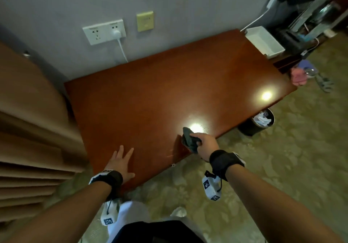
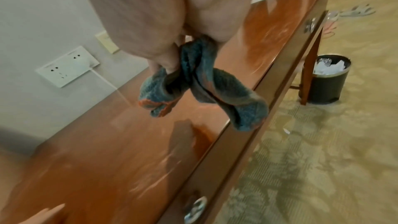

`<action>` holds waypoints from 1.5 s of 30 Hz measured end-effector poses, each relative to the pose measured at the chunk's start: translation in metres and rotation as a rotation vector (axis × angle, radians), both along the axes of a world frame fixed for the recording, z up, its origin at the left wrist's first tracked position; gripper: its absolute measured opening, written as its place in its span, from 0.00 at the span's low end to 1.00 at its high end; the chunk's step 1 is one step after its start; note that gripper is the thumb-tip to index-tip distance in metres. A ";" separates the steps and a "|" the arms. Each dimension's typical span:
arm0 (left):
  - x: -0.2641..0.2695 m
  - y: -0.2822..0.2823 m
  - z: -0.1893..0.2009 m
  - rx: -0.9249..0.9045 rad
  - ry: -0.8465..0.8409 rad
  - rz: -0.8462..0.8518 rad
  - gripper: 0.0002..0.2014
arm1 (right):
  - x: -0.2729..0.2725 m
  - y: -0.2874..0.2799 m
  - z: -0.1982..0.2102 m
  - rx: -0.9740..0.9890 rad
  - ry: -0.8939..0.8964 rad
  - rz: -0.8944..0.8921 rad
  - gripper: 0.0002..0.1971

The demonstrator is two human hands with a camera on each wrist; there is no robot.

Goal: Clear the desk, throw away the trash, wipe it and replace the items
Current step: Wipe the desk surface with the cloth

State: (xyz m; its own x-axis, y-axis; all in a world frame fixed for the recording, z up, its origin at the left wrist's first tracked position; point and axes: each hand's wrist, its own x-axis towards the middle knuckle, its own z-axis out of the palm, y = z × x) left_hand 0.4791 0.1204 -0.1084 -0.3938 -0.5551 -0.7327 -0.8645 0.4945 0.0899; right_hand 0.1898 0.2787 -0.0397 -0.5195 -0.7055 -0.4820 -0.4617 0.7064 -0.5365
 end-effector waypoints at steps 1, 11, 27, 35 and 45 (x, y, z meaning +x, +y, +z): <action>-0.009 0.011 -0.002 0.014 0.017 0.014 0.53 | -0.017 0.007 0.000 0.016 0.023 0.007 0.27; -0.041 0.008 -0.019 0.043 -0.089 0.110 0.65 | -0.169 0.012 -0.030 0.177 0.262 0.024 0.32; -0.060 -0.005 -0.009 0.112 -0.179 0.143 0.70 | -0.222 -0.018 -0.091 0.398 0.367 0.263 0.34; -0.063 -0.004 -0.008 0.104 -0.211 0.167 0.71 | -0.236 -0.021 -0.102 0.437 0.405 0.434 0.40; -0.068 0.026 -0.004 -0.041 -0.278 0.269 0.66 | -0.190 -0.013 -0.090 0.311 0.433 0.547 0.36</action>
